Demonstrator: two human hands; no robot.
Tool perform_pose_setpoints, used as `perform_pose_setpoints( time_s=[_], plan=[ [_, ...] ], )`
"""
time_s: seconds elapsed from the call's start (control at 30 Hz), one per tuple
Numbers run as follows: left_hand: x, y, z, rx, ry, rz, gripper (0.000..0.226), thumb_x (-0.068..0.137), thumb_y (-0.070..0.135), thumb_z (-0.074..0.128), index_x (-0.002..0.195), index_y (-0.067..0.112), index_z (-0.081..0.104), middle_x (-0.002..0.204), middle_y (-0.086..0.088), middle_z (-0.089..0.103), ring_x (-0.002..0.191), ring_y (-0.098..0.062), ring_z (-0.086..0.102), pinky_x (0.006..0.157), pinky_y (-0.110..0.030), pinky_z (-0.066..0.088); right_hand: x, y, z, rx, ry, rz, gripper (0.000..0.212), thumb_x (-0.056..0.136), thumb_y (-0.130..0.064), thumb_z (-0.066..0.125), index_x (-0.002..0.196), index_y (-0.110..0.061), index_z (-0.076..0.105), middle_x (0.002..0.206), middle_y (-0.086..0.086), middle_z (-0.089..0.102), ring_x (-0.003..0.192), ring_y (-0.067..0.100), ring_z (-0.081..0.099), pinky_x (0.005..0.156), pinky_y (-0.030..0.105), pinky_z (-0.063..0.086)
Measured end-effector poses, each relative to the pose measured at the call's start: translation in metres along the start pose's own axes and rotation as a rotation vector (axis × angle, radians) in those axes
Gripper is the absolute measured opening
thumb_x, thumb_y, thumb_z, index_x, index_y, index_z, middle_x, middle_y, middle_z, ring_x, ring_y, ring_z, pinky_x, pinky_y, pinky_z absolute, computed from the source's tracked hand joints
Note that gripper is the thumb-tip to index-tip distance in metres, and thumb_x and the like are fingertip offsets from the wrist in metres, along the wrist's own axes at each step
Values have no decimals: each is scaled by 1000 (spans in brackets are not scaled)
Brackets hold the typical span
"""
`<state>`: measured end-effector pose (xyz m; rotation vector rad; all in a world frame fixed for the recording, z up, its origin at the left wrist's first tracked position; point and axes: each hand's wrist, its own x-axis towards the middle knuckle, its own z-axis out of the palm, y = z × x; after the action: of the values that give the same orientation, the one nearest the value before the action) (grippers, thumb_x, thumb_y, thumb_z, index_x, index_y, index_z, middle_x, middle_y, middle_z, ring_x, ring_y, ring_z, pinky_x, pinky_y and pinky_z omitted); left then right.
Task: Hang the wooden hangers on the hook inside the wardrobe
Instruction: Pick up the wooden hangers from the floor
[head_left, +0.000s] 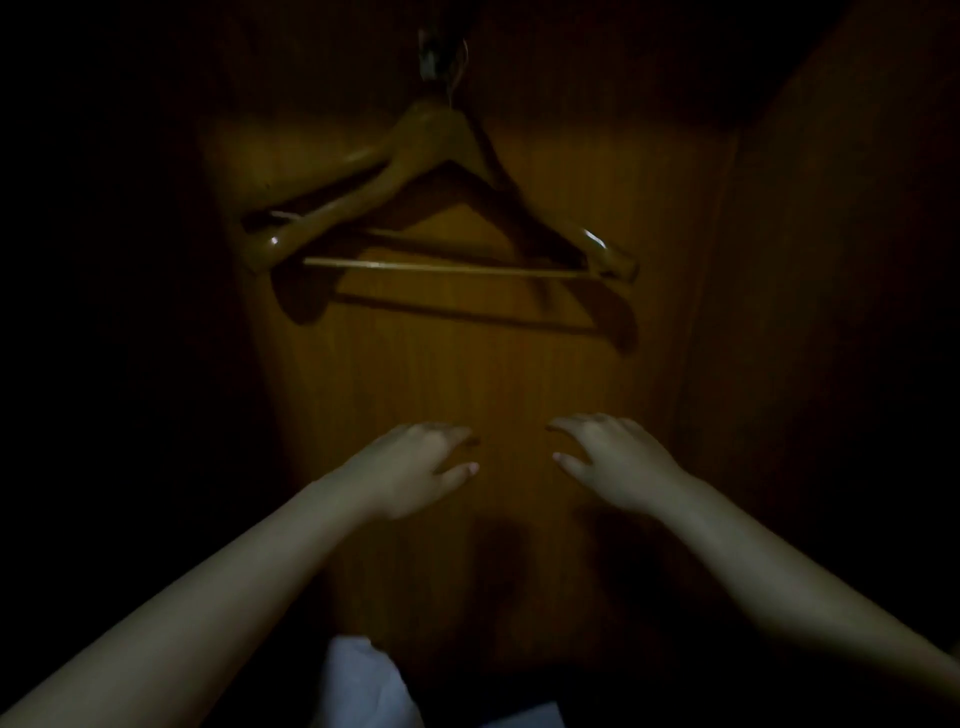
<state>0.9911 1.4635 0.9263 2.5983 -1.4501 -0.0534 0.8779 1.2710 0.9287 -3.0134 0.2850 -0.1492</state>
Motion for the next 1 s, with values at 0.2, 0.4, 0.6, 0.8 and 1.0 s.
perform_pose_setpoints(
  time_s=[0.2,0.4,0.6,0.8,1.0],
  plan=[
    [-43,12,93,-262,-191,44,36,93,44,44,124,26,50,104,-5,67,89,-21,66,80,-46,54,-86,-3,94,128,-203,253,44,96,-36,42,139,-24,39,136,2,53,121,21,53,96,36,43],
    [-99,36,198,-356,-444,123,26,95,30,45,113,17,58,104,-11,67,92,-25,63,84,-45,51,-188,-7,197,275,-373,527,37,97,-30,41,132,-21,49,132,4,55,117,22,54,95,33,46],
    [-151,68,290,-433,-675,46,26,94,27,49,112,13,61,108,-8,66,101,-20,61,89,-29,48,-303,-20,265,418,-442,757,35,97,-32,41,130,-22,49,131,0,55,118,19,53,89,21,41],
    [-210,103,369,-355,-964,102,29,95,26,47,109,4,61,111,-9,65,97,-17,58,77,-24,46,-428,-19,320,532,-606,1109,37,96,-37,41,129,-23,48,130,5,55,115,22,55,95,30,45],
    [-262,130,420,-220,-1155,47,15,96,22,44,83,21,52,69,10,40,62,2,37,68,-25,39,-556,-20,342,752,-593,1410,34,96,-26,47,123,-8,56,126,15,58,112,29,57,92,34,45]
  ],
)
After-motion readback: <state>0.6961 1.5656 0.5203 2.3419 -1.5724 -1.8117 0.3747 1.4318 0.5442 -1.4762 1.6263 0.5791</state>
